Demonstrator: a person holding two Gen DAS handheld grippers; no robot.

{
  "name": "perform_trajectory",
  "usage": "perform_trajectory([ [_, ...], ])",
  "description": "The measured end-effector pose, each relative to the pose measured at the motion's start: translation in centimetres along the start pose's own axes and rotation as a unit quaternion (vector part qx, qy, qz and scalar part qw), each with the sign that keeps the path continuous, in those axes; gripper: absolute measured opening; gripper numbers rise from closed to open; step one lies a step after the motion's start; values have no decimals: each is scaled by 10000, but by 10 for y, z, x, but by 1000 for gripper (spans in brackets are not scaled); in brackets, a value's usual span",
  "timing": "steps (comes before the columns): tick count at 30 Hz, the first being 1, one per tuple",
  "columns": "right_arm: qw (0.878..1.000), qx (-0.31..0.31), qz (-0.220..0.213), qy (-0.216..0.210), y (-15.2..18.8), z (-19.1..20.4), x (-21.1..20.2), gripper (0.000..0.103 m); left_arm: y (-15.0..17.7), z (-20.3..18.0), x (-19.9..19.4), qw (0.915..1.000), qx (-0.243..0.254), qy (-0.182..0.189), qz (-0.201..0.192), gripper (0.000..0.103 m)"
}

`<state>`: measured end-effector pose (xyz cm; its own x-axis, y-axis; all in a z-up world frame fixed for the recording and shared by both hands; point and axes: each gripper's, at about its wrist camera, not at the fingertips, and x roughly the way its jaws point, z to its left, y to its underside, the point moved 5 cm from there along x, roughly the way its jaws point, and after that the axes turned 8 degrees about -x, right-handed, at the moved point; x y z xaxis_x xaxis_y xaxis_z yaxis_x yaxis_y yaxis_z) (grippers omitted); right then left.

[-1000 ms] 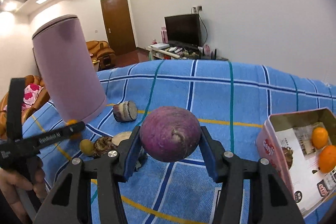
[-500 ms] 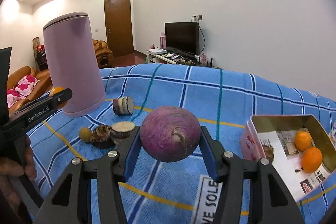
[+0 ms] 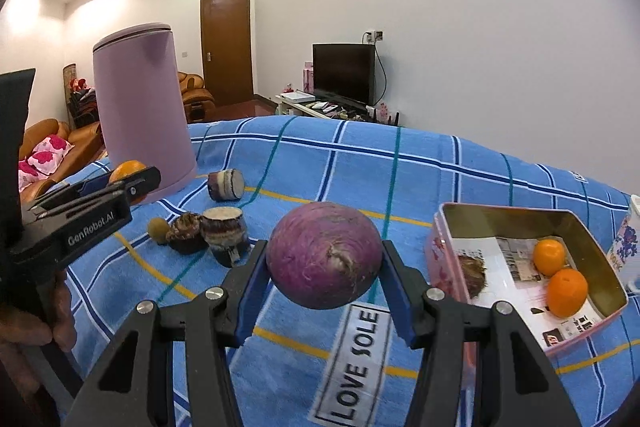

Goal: Organize fruits
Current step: 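Grasp the purple turnip with the right gripper while the left gripper grasps an orange, then carry the turnip and orange into the pink tin and open both grippers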

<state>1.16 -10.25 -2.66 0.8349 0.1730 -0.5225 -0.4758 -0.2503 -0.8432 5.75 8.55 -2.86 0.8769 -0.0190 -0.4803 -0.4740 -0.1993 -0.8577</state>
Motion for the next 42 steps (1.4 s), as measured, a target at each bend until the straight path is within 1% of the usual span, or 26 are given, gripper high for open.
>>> perform_trajectory([
  [6,10000,11,15,91,8,-18,-9,56,9,-27,-6,9996,256,79,40,41],
  [10,9998,10,-10,182,12,-31,-17,56,14,-41,-8,9993,323,163,101,41],
  [17,9996,-18,-63,285,18,-48,-24,56,17,-69,-15,9986,436,294,85,41],
  [24,9991,21,-101,421,19,-66,-31,56,20,-101,-20,9971,569,503,96,41],
  [37,9967,264,-128,762,27,-114,-39,56,19,-159,-21,9930,800,860,82,41],
  [42,9946,297,-157,985,29,-134,-43,56,21,-181,-18,9908,914,995,82,41],
])
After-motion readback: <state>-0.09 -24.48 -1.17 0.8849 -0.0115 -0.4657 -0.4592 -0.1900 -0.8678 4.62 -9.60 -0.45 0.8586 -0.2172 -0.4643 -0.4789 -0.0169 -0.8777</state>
